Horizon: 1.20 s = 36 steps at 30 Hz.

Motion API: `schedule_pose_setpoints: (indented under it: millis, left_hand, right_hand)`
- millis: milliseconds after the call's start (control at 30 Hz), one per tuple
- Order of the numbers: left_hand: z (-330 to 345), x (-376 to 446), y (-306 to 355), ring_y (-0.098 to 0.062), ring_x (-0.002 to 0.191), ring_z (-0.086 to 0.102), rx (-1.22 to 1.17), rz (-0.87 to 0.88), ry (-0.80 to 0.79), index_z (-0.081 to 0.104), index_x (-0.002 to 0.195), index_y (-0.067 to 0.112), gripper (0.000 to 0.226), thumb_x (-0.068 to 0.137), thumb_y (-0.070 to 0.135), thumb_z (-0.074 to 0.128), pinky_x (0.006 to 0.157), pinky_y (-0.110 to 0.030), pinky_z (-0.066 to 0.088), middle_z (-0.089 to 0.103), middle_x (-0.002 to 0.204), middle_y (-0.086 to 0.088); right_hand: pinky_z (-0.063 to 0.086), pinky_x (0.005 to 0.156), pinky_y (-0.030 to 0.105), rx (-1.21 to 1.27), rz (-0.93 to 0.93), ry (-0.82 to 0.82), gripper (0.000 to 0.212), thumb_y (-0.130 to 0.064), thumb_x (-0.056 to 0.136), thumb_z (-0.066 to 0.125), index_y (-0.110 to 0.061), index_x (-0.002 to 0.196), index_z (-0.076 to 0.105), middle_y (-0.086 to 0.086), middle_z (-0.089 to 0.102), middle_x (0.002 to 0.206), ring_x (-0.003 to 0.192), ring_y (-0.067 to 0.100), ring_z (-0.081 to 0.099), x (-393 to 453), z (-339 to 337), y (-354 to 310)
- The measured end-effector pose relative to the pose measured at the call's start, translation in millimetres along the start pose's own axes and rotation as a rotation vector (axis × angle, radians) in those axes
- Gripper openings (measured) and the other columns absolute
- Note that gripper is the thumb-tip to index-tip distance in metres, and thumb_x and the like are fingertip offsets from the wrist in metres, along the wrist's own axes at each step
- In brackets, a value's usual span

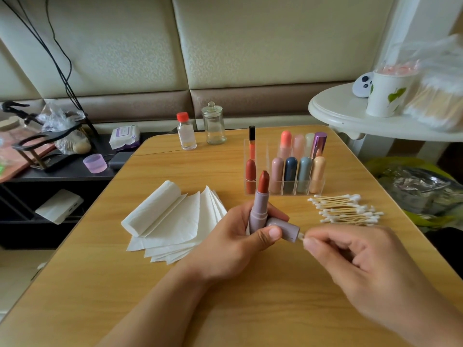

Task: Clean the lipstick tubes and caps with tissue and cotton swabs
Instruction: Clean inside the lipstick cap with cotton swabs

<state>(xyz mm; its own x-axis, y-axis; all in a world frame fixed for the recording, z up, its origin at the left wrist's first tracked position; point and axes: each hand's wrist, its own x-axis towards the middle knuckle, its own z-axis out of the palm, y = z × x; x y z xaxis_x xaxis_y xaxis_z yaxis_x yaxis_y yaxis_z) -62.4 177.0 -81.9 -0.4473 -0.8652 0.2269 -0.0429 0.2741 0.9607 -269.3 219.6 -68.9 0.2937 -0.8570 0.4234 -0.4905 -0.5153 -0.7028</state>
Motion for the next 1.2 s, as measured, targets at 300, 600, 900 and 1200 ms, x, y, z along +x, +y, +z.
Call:
schedule_pose_setpoints:
  millis: [300, 600, 900, 1200]
  left_hand:
    - [-1.3, -1.1, 1.6, 0.002, 0.062, 0.051, -0.02, 0.002, 0.01, 0.062, 0.103, 0.013, 0.029, 0.084, 0.035, 0.061, 0.061, -0.011, 0.037, 0.059, 0.07, 0.018]
    - [-0.1, -0.5, 0.2, 0.001, 0.069, 0.052, 0.028, 0.027, -0.007, 0.062, 0.103, 0.013, 0.021, 0.087, 0.027, 0.063, 0.068, -0.014, 0.039, 0.061, 0.078, 0.019]
    - [-0.6, -0.1, -1.0, -0.005, 0.069, 0.051, -0.024, 0.033, -0.003, 0.064, 0.102, 0.014, 0.024, 0.085, 0.031, 0.062, 0.067, -0.02, 0.04, 0.06, 0.08, 0.014]
    - [-0.4, 0.3, -4.3, -0.008, 0.064, 0.046, -0.128, 0.026, -0.032, 0.065, 0.102, 0.019, 0.018, 0.086, 0.027, 0.062, 0.062, -0.025, 0.036, 0.057, 0.074, 0.011]
  right_hand:
    - [0.03, 0.044, 0.02, 0.17, 0.087, 0.002, 0.028, -0.048, 0.093, 0.06, -0.026, 0.079, 0.072, -0.007, 0.045, 0.048, 0.044, 0.005, 0.038, -0.7, -7.3, -1.2]
    - [0.026, 0.042, 0.033, 0.276, 0.171, -0.01, 0.027, -0.047, 0.082, 0.056, -0.026, 0.077, 0.072, -0.006, 0.043, 0.044, 0.042, 0.008, 0.035, -5.0, -2.1, -14.5]
    - [0.027, 0.039, 0.028, 0.142, 0.081, 0.017, 0.027, -0.042, 0.095, 0.059, -0.029, 0.075, 0.07, -0.005, 0.045, 0.046, 0.04, 0.005, 0.035, -5.9, 3.2, -10.1]
    - [0.028, 0.039, 0.023, 0.134, 0.018, -0.033, 0.027, -0.046, 0.09, 0.055, -0.027, 0.077, 0.069, -0.006, 0.047, 0.048, 0.04, 0.008, 0.037, -6.9, 1.2, -12.7]
